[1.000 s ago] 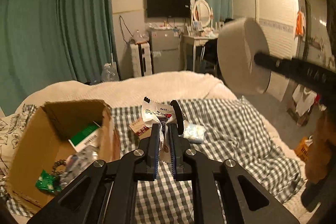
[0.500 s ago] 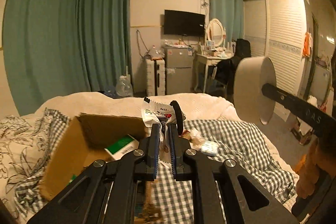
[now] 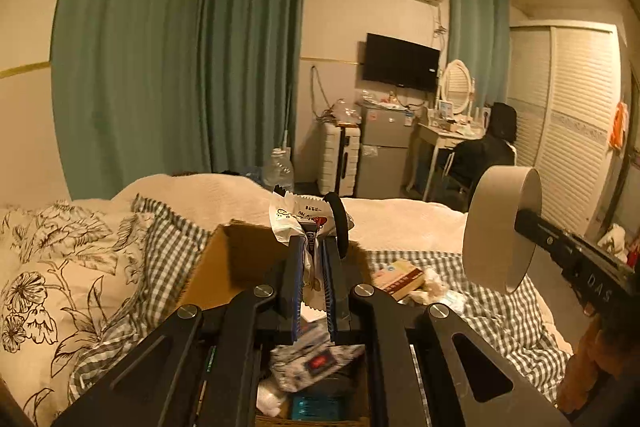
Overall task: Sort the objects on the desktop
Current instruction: 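Carry the tape roll and foil packet over the cardboard box and release both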
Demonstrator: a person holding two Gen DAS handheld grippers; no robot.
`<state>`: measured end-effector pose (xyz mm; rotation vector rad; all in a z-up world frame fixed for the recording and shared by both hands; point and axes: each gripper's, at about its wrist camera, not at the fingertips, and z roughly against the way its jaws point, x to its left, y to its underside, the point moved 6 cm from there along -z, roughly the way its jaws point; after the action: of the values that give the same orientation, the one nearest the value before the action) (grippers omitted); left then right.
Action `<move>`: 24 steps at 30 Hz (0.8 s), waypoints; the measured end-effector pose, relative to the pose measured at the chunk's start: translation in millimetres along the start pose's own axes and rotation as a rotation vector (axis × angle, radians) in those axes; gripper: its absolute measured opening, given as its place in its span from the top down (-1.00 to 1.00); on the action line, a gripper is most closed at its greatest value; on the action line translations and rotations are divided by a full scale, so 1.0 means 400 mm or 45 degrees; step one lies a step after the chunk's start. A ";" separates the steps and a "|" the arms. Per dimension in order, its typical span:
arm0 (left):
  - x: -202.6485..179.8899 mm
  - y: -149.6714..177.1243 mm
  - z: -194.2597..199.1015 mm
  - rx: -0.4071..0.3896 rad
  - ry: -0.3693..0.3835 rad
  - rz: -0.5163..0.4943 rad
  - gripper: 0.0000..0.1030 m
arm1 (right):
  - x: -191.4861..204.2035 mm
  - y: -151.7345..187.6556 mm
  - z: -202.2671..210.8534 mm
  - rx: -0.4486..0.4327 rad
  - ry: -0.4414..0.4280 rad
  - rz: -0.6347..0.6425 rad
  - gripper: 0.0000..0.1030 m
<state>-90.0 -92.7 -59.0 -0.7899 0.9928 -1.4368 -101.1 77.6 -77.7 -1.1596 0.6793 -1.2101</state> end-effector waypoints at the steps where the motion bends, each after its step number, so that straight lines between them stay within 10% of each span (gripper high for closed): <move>1: 0.012 0.004 -0.007 0.008 0.001 0.014 0.83 | 0.018 0.005 -0.017 0.011 -0.010 0.012 0.92; 17: 0.136 0.131 -0.222 0.313 -0.130 0.055 0.61 | 0.113 0.167 -0.290 0.248 -0.152 0.074 0.86; 21: 0.155 0.154 -0.250 0.365 -0.172 0.090 0.01 | 0.115 0.211 -0.335 0.307 -0.154 0.128 0.19; 24: 0.142 0.151 -0.245 0.351 -0.169 0.073 -0.04 | 0.105 0.219 -0.329 0.299 -0.170 0.117 0.07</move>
<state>-159.3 -134.9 -158.4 -0.6400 0.6929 -1.4149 -176.6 -8.6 -194.5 -0.9922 0.4704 -1.0926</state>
